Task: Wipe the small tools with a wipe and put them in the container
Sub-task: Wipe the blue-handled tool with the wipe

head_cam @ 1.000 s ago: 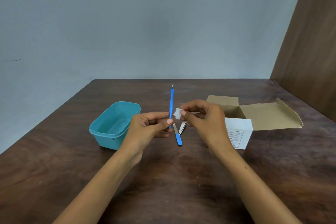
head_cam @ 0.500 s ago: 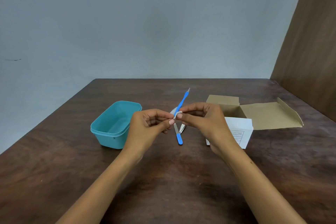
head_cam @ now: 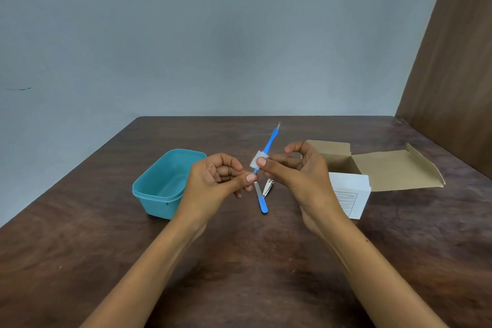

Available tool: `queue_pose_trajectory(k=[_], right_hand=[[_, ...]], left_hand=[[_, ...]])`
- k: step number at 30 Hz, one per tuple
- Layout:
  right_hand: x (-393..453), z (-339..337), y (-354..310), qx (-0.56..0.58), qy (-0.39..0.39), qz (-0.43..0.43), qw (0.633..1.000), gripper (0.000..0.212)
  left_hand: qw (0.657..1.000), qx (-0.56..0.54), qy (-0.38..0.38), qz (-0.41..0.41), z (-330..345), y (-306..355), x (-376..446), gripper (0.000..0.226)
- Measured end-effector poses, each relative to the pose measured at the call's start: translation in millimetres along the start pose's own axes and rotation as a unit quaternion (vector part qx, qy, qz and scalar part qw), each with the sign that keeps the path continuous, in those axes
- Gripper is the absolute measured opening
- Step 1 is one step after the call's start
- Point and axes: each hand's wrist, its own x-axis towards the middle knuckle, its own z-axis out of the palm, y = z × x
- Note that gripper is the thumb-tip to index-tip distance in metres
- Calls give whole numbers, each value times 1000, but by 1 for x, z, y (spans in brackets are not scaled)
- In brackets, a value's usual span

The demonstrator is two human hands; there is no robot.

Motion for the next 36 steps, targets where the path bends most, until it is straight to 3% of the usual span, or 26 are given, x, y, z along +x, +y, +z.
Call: queue_pose_trajectory(k=[4, 13, 19, 23, 31, 36], right_hand=[[-1, 0, 1, -70, -38, 26, 996, 42], [2, -2, -3, 5, 43, -14, 999, 50], [-2, 3, 5, -100, -4, 13, 995, 49], [1, -1, -2, -35, 44, -23, 998, 49], [2, -1, 1, -49, 51, -18, 997, 48], [1, -1, 4, -95, 5, 9, 995, 50]], left_hand=[[999, 39, -3, 12, -1, -2, 0, 22], [997, 64, 4, 32, -1, 0, -1, 30], [995, 95, 10, 33, -1, -1, -1, 28], [997, 72, 1, 23, -1, 0, -1, 23], [995, 56, -70, -32, -1, -6, -1, 16], [994, 46, -84, -44, -4, -6, -1, 13]])
